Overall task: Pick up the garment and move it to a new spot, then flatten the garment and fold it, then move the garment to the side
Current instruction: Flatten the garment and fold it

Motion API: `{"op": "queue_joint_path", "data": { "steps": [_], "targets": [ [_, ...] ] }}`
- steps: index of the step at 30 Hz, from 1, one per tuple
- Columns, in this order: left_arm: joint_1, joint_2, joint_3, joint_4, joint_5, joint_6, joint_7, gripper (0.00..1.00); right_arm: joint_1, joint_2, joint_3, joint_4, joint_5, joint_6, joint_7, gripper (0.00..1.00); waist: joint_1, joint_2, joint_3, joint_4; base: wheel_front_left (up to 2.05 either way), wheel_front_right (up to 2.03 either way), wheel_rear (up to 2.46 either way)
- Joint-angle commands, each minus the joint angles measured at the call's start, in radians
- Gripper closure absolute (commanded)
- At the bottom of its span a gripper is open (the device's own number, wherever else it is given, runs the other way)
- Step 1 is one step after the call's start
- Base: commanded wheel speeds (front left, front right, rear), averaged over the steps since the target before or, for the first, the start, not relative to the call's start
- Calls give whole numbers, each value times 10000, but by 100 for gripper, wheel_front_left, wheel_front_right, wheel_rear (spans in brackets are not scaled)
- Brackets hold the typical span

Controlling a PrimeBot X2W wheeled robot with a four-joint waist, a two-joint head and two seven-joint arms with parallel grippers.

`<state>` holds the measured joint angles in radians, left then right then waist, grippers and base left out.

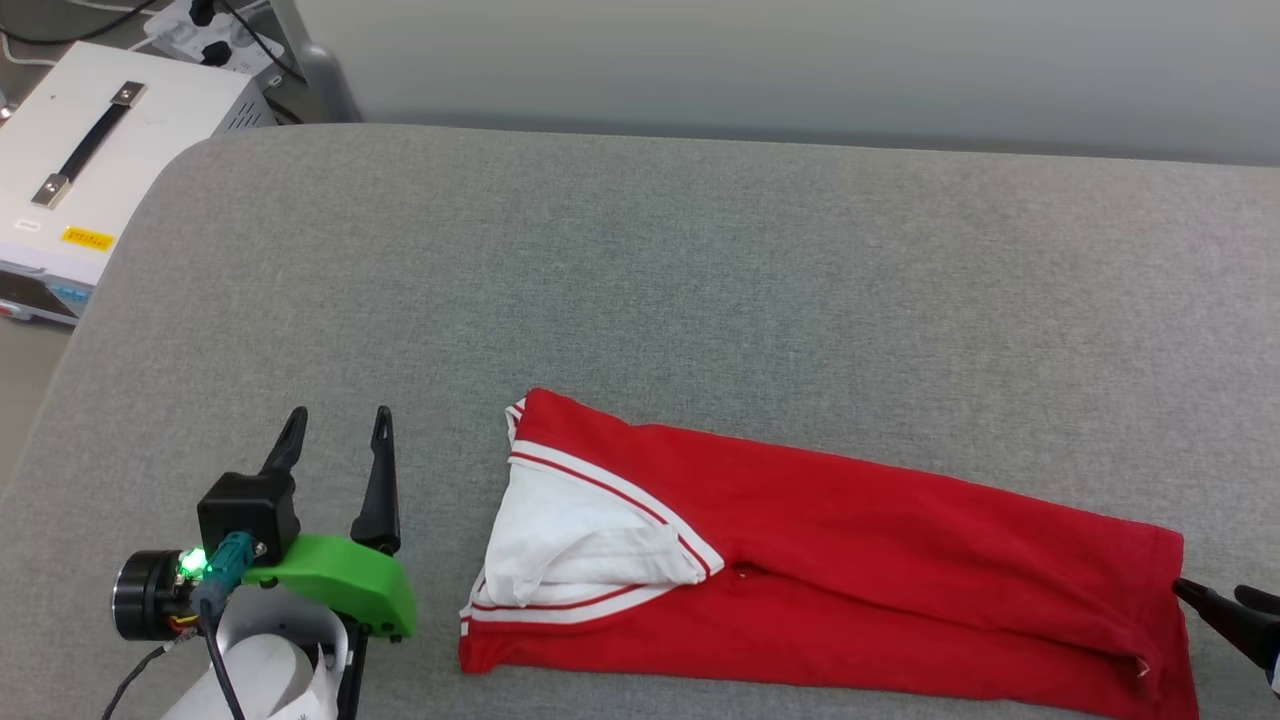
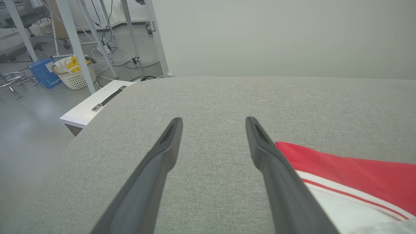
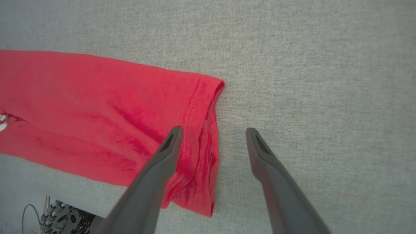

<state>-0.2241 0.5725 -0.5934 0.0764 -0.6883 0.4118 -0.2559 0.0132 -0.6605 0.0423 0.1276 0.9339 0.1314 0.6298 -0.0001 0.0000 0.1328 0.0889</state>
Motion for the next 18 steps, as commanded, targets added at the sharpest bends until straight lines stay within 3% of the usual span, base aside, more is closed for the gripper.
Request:
{"op": "queue_joint_path", "data": {
  "steps": [1,9,18],
  "targets": [
    [291,-238,340,-47,423,-46,-57,0,-228,77,58,139,51,-7,47,0,1,0,197,174,0,0,0],
    [974,-1545,2111,-110,2370,-715,-58,0,-665,624,641,890,194,-7,184,0,1,0,518,493,0,0,0],
    [1545,-3024,3291,-273,4025,-1602,-58,0,-819,1206,1553,1278,474,-7,-161,0,1,0,555,602,0,0,0]
  ]
}}
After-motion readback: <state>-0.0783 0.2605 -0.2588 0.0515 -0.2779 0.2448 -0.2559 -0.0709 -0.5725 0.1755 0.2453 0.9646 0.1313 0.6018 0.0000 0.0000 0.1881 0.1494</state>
